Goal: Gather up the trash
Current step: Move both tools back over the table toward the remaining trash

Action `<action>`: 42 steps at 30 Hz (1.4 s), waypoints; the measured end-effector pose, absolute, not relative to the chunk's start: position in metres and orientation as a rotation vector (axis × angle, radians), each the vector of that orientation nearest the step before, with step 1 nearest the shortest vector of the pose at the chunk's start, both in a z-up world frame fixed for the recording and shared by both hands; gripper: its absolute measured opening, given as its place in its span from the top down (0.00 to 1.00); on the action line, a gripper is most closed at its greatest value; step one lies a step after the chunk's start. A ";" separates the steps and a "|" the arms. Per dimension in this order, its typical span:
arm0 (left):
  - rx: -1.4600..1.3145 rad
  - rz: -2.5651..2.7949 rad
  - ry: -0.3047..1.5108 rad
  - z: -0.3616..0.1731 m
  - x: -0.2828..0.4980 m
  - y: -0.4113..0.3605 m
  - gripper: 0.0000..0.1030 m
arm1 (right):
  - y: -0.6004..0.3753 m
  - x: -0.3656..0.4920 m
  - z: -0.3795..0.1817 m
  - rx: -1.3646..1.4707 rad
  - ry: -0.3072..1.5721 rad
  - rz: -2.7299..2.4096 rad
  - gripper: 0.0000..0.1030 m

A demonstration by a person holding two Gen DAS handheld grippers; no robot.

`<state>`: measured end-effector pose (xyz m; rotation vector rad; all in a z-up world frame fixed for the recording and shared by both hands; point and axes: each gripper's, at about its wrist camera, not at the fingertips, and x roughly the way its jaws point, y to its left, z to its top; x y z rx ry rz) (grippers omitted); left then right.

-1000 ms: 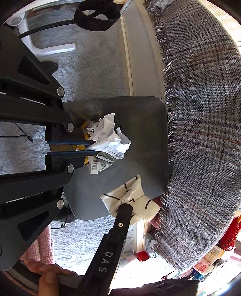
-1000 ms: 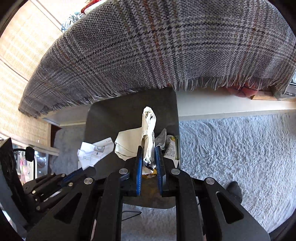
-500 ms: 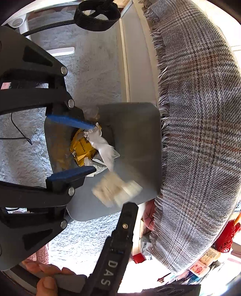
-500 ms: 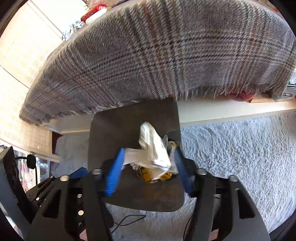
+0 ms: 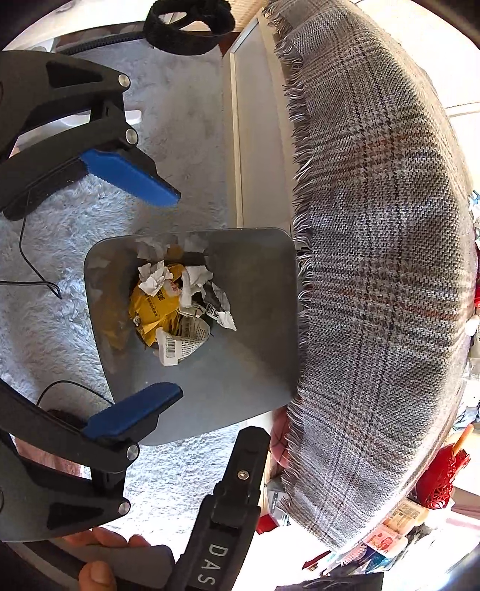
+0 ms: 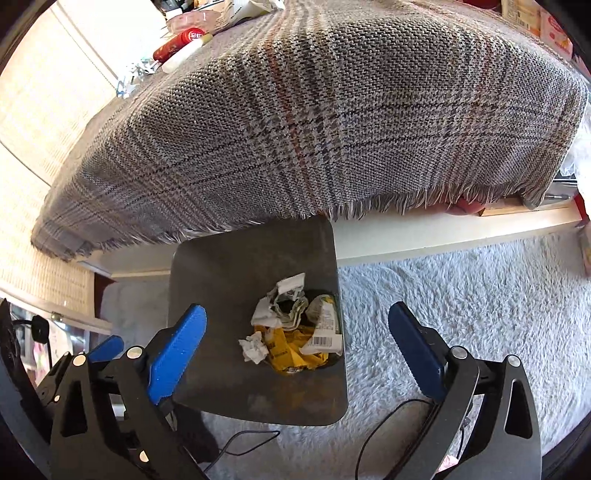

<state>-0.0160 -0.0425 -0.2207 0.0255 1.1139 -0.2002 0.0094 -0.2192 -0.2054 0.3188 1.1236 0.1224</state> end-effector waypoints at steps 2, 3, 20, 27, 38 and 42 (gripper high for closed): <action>0.030 -0.204 1.111 -0.217 -0.017 -0.041 0.11 | -0.222 0.011 -0.201 0.331 1.119 0.127 0.04; 0.032 -0.204 1.107 -0.213 -0.016 -0.039 0.11 | -0.225 0.012 -0.197 0.332 1.112 0.126 0.04; 0.069 -0.114 0.989 -0.125 0.037 -0.003 0.11 | -0.214 0.058 -0.084 0.274 0.918 0.171 0.04; 0.081 -0.088 0.940 -0.098 0.093 0.013 0.11 | -0.206 0.109 -0.069 0.294 0.909 0.200 0.04; 0.081 -0.117 0.901 -0.097 0.175 0.021 0.11 | -0.161 0.193 -0.084 0.268 0.966 0.285 0.47; 0.112 -0.124 0.914 -0.108 0.195 0.019 0.11 | -0.144 0.213 -0.102 0.239 1.014 0.250 0.62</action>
